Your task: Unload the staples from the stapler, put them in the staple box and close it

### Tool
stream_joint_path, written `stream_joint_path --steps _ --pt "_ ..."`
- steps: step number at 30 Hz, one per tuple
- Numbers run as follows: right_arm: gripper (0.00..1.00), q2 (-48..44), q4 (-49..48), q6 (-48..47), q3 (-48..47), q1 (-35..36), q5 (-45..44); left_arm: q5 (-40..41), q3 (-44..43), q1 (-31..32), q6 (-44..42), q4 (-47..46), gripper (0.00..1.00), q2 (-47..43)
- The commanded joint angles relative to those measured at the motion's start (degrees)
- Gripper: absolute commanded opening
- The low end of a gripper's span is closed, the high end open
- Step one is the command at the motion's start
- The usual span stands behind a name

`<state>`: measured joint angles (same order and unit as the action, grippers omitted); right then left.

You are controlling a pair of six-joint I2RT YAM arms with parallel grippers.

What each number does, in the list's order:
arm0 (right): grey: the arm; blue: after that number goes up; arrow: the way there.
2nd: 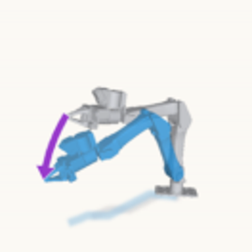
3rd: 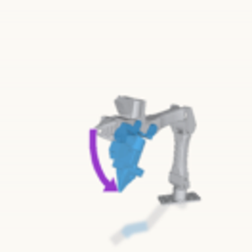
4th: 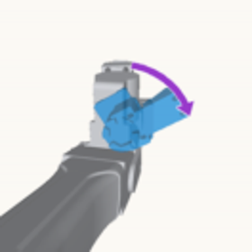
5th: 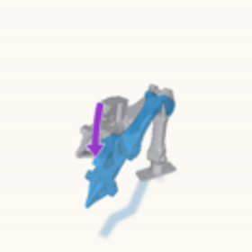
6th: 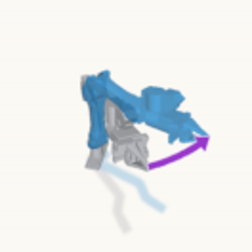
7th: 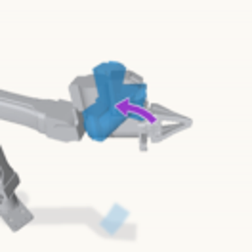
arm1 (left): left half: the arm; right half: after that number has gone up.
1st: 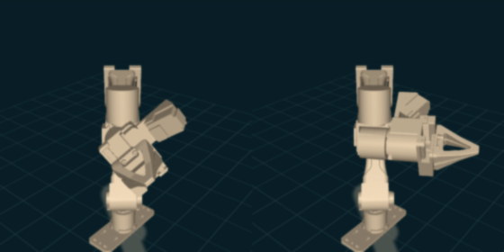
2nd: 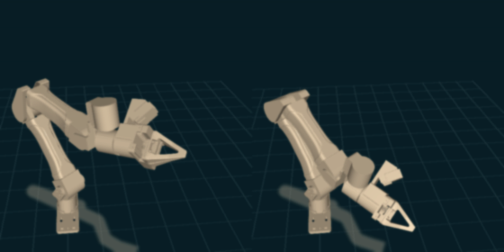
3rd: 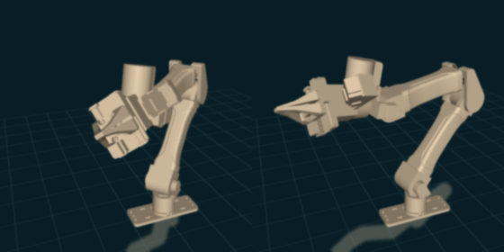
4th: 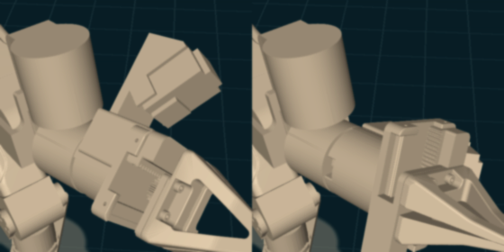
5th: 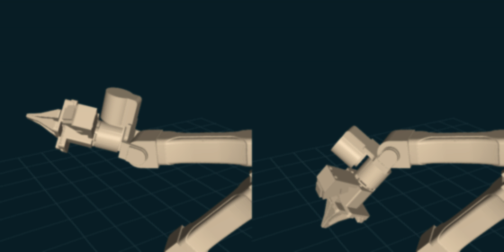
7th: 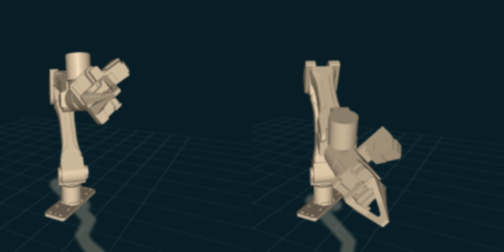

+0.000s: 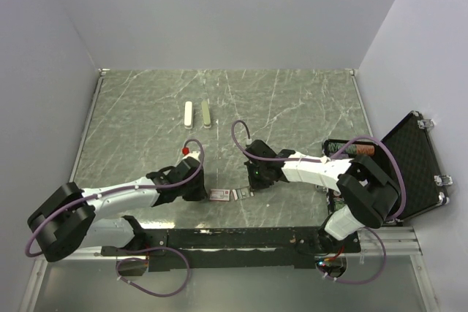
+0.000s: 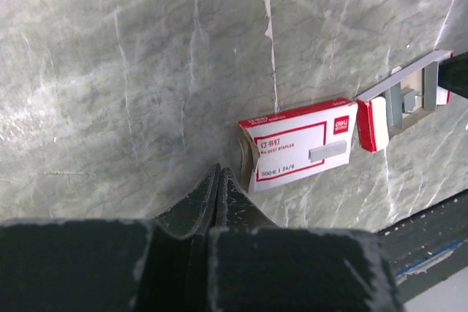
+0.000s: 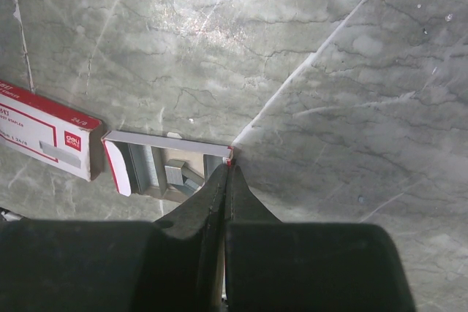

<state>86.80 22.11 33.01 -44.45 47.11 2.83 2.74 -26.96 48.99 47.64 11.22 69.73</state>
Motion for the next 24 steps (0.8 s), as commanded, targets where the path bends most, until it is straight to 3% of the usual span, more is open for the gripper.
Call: stream_joint_path --steps 1,24 --pt "0.0 -0.8 1.1 0.4 -1.1 0.5 -0.7 -0.4 0.5 0.2 -0.4 -2.4 0.01 1.2" --pt "0.0 3.8 -0.1 1.2 -4.9 1.3 -1.0 -2.2 0.9 0.4 -0.4 -3.6 0.01 1.9"
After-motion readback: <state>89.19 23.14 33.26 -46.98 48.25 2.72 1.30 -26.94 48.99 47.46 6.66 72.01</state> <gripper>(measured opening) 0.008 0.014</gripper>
